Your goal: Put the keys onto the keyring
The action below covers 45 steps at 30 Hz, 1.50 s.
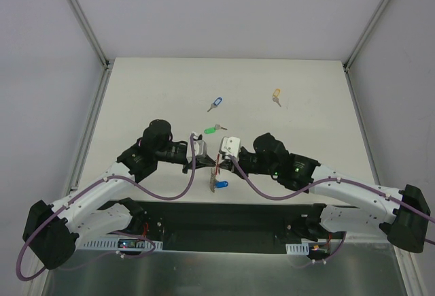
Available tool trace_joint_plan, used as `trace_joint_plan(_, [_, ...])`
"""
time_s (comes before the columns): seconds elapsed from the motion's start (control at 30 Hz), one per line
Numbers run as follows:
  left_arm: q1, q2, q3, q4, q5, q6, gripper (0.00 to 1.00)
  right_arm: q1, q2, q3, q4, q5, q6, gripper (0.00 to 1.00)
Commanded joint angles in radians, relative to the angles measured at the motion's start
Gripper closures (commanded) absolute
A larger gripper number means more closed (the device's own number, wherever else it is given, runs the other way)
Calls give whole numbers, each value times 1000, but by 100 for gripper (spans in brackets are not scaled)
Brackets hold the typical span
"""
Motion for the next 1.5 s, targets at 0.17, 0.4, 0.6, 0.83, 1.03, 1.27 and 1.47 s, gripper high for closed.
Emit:
trace_joint_plan(0.17, [-25,11,69,-6,-29,-3,100,15,-14,70,46,6,-22,99])
trace_joint_plan(0.4, [-35,13,74,-26,-51,11,100,15,0,98,17,3,-28,88])
trace_joint_plan(0.6, [-33,4,72,-26,-67,12,100,12,-41,64,-8,15,-19,69])
trace_joint_plan(0.83, [-35,-10,66,-12,-83,3,100,-35,-90,-24,40,-37,22,68])
trace_joint_plan(1.03, [-35,-16,54,22,-69,-17,100,-49,-61,-58,109,-75,35,71])
trace_joint_plan(1.27, [-35,-16,52,28,-55,-18,100,-61,-41,-68,158,-84,38,77])
trace_joint_plan(1.47, [-35,-15,51,28,-45,-17,100,-67,-37,-64,161,-94,38,83])
